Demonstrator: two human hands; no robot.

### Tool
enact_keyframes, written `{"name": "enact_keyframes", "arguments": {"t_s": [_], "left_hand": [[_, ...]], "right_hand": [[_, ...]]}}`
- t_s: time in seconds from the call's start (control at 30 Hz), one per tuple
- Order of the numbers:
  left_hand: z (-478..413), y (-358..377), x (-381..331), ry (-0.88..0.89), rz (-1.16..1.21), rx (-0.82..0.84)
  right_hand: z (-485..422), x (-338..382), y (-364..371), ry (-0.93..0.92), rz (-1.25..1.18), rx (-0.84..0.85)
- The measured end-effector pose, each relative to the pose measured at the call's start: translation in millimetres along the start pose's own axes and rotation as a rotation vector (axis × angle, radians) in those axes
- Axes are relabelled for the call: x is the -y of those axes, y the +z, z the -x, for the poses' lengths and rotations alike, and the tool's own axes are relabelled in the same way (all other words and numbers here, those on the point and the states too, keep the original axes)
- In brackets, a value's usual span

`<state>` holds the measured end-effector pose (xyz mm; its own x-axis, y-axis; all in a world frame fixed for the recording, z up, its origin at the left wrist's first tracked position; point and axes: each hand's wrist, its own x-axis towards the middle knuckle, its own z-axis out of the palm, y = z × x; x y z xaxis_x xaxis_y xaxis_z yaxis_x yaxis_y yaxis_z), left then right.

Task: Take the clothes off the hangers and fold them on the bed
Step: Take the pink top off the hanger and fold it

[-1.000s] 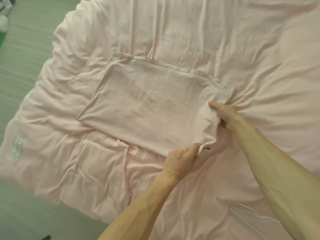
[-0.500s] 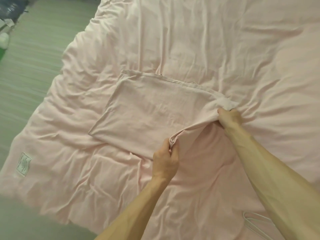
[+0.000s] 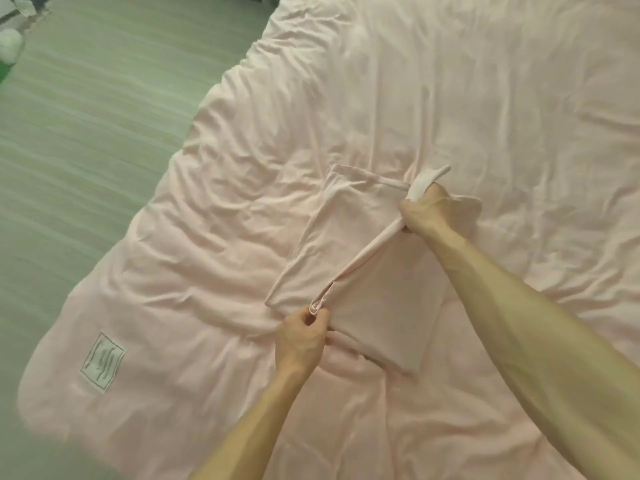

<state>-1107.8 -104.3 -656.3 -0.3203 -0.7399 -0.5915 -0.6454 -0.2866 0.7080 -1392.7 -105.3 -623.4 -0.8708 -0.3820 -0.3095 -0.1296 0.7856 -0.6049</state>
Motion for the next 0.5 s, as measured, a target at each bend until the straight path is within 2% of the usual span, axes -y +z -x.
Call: {"name": "enact_keyframes", "arguments": {"t_s": [0.23, 0.4, 0.5], "left_hand": [[-59, -53, 12, -0.125, -0.041, 0.072], [-74, -67, 27, -0.163, -0.06, 0.098], [-77, -73, 31, -0.216, -0.11, 0.156]], "right_hand": [[-27, 57, 83, 0.052, 0.224, 0.028], [-27, 72, 115, 0.044, 0.26, -0.009], [-22, 75, 125, 0.017, 0.261, 0.136]]}}
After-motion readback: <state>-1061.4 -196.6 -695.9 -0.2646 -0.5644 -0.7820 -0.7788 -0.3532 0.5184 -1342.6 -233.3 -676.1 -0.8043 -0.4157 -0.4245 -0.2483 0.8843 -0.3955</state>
